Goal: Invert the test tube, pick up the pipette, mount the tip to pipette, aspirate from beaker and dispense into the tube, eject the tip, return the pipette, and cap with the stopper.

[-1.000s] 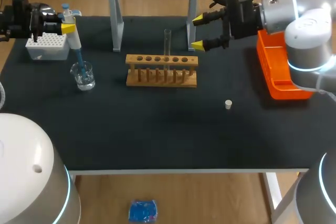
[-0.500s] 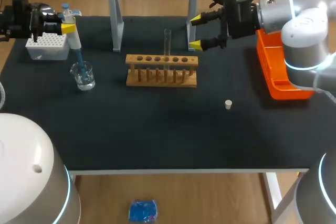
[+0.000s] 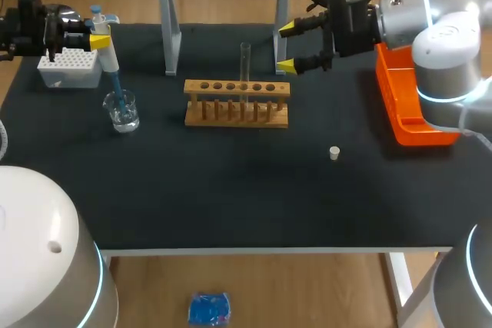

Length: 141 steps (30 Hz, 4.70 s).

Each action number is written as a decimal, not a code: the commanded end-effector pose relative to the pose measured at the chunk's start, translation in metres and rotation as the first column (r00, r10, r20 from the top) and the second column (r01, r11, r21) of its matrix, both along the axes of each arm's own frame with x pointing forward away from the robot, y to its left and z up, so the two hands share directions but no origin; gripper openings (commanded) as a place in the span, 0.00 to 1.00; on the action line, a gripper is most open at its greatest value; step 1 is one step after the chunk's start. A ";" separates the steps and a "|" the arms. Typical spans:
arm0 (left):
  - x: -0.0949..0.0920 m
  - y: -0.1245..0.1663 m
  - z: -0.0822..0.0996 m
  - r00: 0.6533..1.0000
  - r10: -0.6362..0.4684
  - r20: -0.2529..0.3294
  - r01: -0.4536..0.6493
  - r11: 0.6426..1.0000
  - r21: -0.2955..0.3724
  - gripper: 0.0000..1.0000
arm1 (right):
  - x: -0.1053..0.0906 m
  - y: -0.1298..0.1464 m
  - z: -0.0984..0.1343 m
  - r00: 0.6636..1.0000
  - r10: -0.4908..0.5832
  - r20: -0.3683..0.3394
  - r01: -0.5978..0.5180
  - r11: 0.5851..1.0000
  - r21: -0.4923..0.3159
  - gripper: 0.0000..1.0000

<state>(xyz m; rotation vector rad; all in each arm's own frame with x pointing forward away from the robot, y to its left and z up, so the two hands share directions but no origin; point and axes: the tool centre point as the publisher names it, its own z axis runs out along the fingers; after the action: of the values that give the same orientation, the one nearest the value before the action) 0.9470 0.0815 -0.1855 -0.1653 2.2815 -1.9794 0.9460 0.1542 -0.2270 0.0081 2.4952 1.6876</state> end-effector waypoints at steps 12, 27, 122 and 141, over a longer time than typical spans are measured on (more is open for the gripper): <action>-0.001 -0.001 0.037 1.000 0.010 0.008 -0.010 0.999 0.045 0.00 | 0.000 0.001 0.000 1.000 -0.001 0.001 0.001 1.000 -0.001 1.00; -0.011 -0.019 0.102 1.000 0.016 0.020 -0.018 0.996 0.090 0.00 | 0.000 0.001 0.000 1.000 -0.001 0.001 0.001 1.000 -0.001 1.00; 0.036 -0.252 0.251 0.962 -0.274 0.013 0.274 0.962 0.010 0.00 | 0.000 0.001 0.000 1.000 -0.001 0.001 0.001 1.000 -0.001 1.00; 0.028 -0.272 0.217 0.959 -0.280 -0.040 0.278 0.960 -0.036 0.00 | 0.000 0.001 0.000 1.000 -0.001 0.001 0.001 1.000 -0.001 1.00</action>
<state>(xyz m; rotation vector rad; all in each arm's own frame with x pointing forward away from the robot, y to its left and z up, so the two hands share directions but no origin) 0.9760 -0.1853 0.0371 0.1219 2.4365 -2.1450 0.9458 0.1545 -0.2269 0.0089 2.4959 1.6859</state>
